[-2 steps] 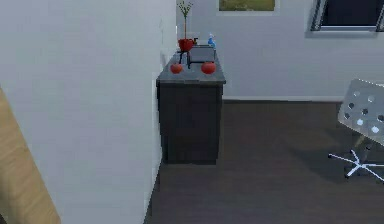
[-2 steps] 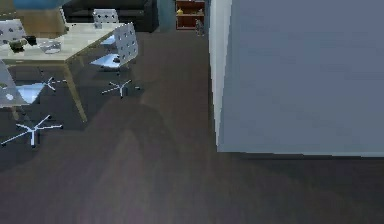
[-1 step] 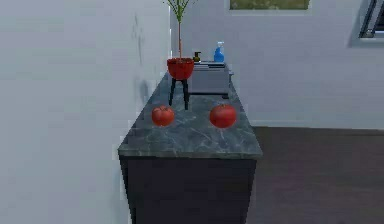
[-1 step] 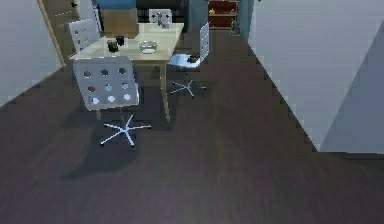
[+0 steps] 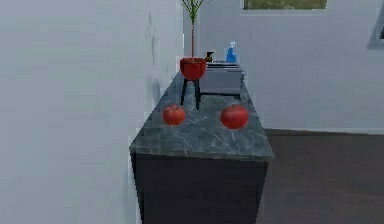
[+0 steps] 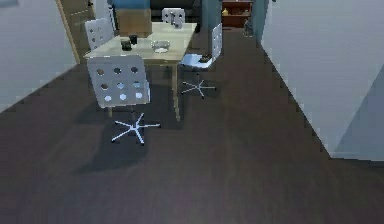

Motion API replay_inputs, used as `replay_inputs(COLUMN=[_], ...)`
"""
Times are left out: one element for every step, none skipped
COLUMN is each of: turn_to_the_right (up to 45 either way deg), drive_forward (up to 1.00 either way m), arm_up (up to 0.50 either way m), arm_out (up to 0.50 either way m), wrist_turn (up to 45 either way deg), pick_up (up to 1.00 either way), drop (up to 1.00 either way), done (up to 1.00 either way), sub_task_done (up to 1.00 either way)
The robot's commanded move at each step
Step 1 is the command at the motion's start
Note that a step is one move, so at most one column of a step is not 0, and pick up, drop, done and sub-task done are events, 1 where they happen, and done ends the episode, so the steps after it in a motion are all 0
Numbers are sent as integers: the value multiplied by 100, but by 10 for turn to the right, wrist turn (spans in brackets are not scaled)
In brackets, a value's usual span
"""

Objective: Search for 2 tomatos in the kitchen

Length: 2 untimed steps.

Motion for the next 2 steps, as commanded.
replay_inputs(turn_to_the_right=[0,0], drive_forward=[20,0], arm_up=[0,0], arm_out=[0,0], wrist_turn=[0,0], pick_up=[0,0], drop=[0,0], done=[0,0], sub_task_done=[0,100])
